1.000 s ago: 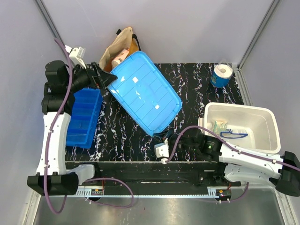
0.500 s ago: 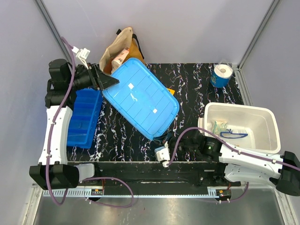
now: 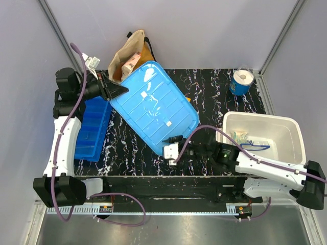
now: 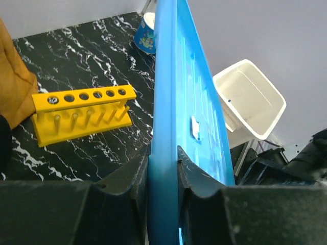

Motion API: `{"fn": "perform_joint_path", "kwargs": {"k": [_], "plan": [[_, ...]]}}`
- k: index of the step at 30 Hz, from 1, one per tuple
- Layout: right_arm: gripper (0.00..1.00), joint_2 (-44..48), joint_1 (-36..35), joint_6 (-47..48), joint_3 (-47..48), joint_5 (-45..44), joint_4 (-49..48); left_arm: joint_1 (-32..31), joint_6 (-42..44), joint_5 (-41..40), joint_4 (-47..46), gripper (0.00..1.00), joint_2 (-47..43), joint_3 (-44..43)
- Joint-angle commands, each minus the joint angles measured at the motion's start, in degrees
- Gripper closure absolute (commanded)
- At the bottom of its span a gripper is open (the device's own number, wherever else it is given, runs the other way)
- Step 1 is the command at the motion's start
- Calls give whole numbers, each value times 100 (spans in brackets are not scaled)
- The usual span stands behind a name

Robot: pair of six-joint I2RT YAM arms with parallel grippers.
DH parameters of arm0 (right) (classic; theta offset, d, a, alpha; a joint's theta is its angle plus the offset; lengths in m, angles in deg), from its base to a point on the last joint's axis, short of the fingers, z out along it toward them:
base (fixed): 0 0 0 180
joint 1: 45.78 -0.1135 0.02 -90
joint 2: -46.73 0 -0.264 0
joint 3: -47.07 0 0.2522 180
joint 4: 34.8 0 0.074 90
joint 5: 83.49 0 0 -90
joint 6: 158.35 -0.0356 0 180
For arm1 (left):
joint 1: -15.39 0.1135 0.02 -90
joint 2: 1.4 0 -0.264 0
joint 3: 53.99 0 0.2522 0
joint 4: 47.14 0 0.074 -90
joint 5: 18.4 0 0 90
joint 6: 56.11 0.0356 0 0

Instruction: Organize the chemistry lab equipment

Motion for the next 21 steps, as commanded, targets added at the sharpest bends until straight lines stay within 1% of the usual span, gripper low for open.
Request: {"fn": "perform_joint_path", "kwargs": {"k": [1,3,5,6,9,10,11,12,14,15,16,18,21], "plan": [[27,119,-31,-2597,1149,-380,-544,-19,551,706,-1496,100,-326,430],[21,119,-31,-3163,1570,-784,-537,-10,788,1180,-2137,100,-466,773],[16,67,-22,-3236,2167,-1223,15,-19,921,1402,-2753,100,-590,1151],[13,-12,-22,-3235,2440,-1538,235,-19,1000,1428,-2860,100,-625,1231],[8,-328,65,-3182,3494,-1892,1245,-1,1404,1673,-2589,100,-652,1153],[6,-390,214,-3165,3819,-1684,1553,-10,1379,1909,-2676,100,-669,1144],[3,-408,476,-3226,3927,-1299,1765,-36,1265,2129,-2885,100,-687,1152],[1,-443,949,-3348,4111,-634,2002,-71,1116,2236,-3070,100,-704,1179],[0,-522,2029,-3743,4384,668,2188,-98,1062,2438,-3186,100,-801,1197],[0,-549,2469,-3893,4463,1196,2241,-98,1097,2483,-3186,100,-853,1188],[0,-592,2717,-3921,4525,1592,2363,-98,1123,2535,-3186,100,-906,1179],[0,-681,2913,-3702,4596,2069,2662,-107,1159,2667,-3195,100,-942,1100],[0,-672,2966,-3464,4360,2071,2725,-229,1132,2922,-3169,100,-907,898]]}}
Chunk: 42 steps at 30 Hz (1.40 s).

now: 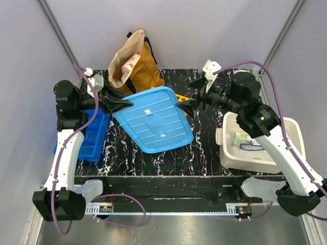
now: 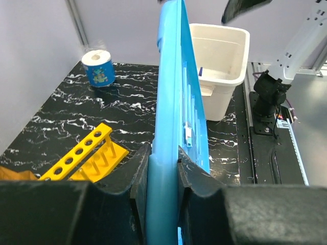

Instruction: Organize the chemistry lab equipment

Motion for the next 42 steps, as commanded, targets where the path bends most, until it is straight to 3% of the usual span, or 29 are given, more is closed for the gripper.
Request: {"fn": "perform_joint_path", "kwargs": {"k": [1,7,11,14,18,19,20,21,22,23,26,30,34,38,42], "plan": [[0,-16,61,77,-126,1155,513,-164,131,807,-487,100,-102,-350],[0,-25,88,261,-986,1541,74,-235,228,798,-487,100,-234,-412],[11,-43,88,192,-1461,2016,-259,-235,324,614,-495,100,-331,-368],[30,97,79,-211,-1971,2210,-1075,-391,386,360,-504,100,-392,-316],[71,238,79,-906,-2578,2255,-2376,-455,255,-71,-574,100,-401,-149],[84,247,79,-942,-2657,2185,-2640,-455,141,-307,-644,92,-419,-70],[98,265,88,-899,-2684,2123,-2695,-455,-69,-744,-758,72,-471,18],[100,291,79,-777,-2684,1966,-2669,-455,-262,-1105,-829,45,-515,88],[100,361,79,-671,-2676,1729,-2608,-446,-464,-1544,-769,28,-550,98],[100,431,79,-479,-2667,1510,-2546,-446,-684,-1931,-681,23,-585,72],[100,730,79,215,-2684,631,-2475,-437,-1563,-2601,247,22,-499,-462],[100,924,-44,1401,-2658,-967,-2221,-446,-2958,-2691,1559,25,46,-1377],[100,740,-569,2797,-2579,-2724,-2141,-612,-4173,-2944,1150,25,13,-1152],[100,538,-1475,4240,-2938,-4545,-3044,-814,-5061,-3454,296,22,-339,-553],[100,485,-1889,4796,-3123,-5434,-3739,-938,-5011,-3693,1154,22,-296,-693]]}}
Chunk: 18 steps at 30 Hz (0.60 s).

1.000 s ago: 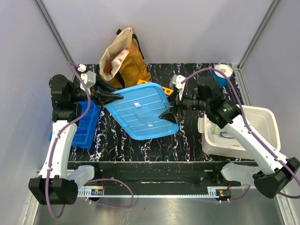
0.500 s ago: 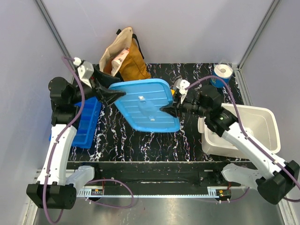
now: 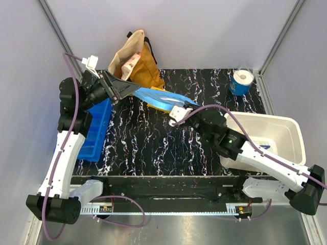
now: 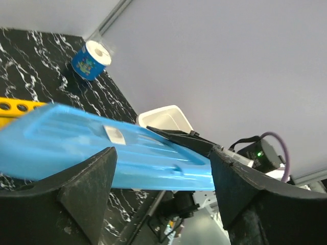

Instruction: Organize the chemistry lab equipment

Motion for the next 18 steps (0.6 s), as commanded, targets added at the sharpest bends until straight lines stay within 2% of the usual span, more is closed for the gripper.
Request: {"fn": "perform_joint_path", "kwargs": {"k": [1,6,13,18], "plan": [[100,-22,-377,1343,-120,-1997,-1531,-184,-541,-464,581,22,-175,-75],[100,-294,-615,2301,-393,-2657,-2524,-245,-250,-1052,961,17,-491,417],[100,-716,-975,3189,-595,-3114,-3640,-386,-961,-694,-109,16,-316,813],[100,-884,-1168,3506,-745,-3273,-4212,-430,-936,-799,-234,18,-185,848]]}}
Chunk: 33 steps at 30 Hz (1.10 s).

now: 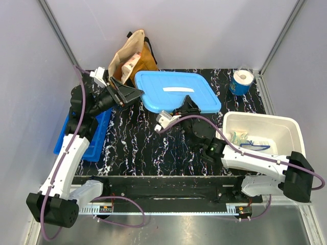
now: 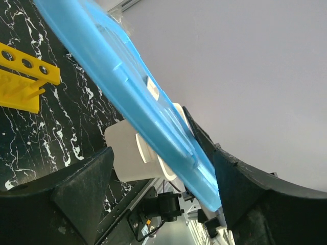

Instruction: Organize the chemistry lab equipment

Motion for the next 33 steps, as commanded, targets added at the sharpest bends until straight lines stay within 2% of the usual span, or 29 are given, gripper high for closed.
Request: {"fn": "perform_joint_path", "kwargs": {"k": [1,7,11,14,17,20,22,24,28,29,31,33], "plan": [[100,-55,-179,538,-50,-394,-1151,-45,-238,-6,-616,18,108,31],[100,-275,-293,1003,-304,-386,-1852,-168,-625,82,-1204,22,390,286],[100,-433,-284,1145,-340,-456,-2073,-204,-731,214,-1425,33,592,330],[99,-521,-284,1119,-410,-518,-2258,-195,-722,276,-1496,51,592,382],[87,-583,-284,891,-454,-632,-2276,-204,-713,302,-1609,74,592,453],[71,-504,-284,373,-489,-667,-1934,-204,-827,495,-1873,92,671,506],[62,-390,-284,-92,-516,-676,-1522,-195,-889,653,-2101,100,776,497],[52,-232,-284,-759,-490,-606,-777,-204,-872,732,-2137,100,856,471],[22,294,-284,-2656,-262,-10,1505,-195,-600,821,-1927,100,935,339],[14,418,-284,-3435,-122,314,2200,-186,-460,803,-1752,100,944,287],[11,646,-284,-4502,168,1025,3763,-177,-205,803,-1488,100,961,163],[11,883,-293,-5460,388,1859,4733,-168,-37,803,-1329,100,953,102]]}}
